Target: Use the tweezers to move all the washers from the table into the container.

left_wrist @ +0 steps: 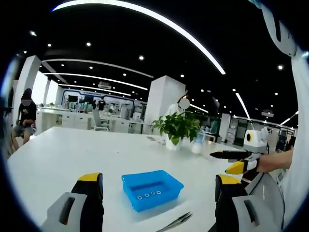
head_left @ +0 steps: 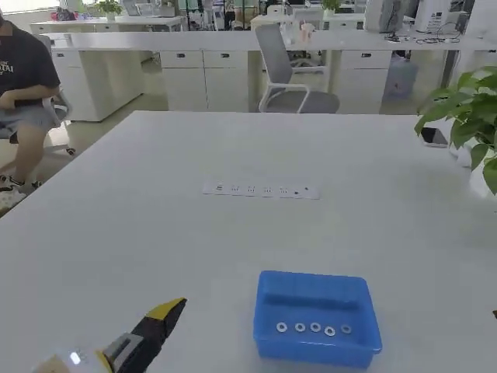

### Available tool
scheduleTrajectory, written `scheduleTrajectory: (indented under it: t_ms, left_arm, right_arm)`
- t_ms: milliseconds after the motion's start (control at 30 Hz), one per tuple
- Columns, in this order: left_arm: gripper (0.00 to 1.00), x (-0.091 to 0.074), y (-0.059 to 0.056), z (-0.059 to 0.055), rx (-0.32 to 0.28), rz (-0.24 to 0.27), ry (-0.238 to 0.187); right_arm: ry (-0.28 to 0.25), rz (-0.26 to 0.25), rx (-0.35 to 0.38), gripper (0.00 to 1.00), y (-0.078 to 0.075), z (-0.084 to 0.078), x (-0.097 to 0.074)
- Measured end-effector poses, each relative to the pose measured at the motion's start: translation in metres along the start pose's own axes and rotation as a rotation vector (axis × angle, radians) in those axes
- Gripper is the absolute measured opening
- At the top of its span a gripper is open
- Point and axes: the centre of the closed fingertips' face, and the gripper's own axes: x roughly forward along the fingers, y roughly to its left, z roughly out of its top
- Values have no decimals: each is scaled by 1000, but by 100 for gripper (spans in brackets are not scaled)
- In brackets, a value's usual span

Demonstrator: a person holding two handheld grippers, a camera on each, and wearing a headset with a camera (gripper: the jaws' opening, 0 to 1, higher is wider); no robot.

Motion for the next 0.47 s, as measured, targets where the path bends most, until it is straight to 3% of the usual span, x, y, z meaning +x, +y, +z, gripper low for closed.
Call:
scheduleTrajectory:
  t_ms: [100,200,367,467]
  left_arm:
    - [99,0,0,3,-20,-1,-32]
    - [99,3,-1,3,14,12,-30]
    - [99,2,1,5,42,34,-41]
    - [99,3,2,4,30,39,-41]
  right_arm:
    - [-36,-14,22,99,0,6,-3]
    - [-88,-20,78,99,-3,14,-7]
    - [-73,-37,69,99,-6,11,-8]
    - [-59,-39,65,99,-5,7,-6]
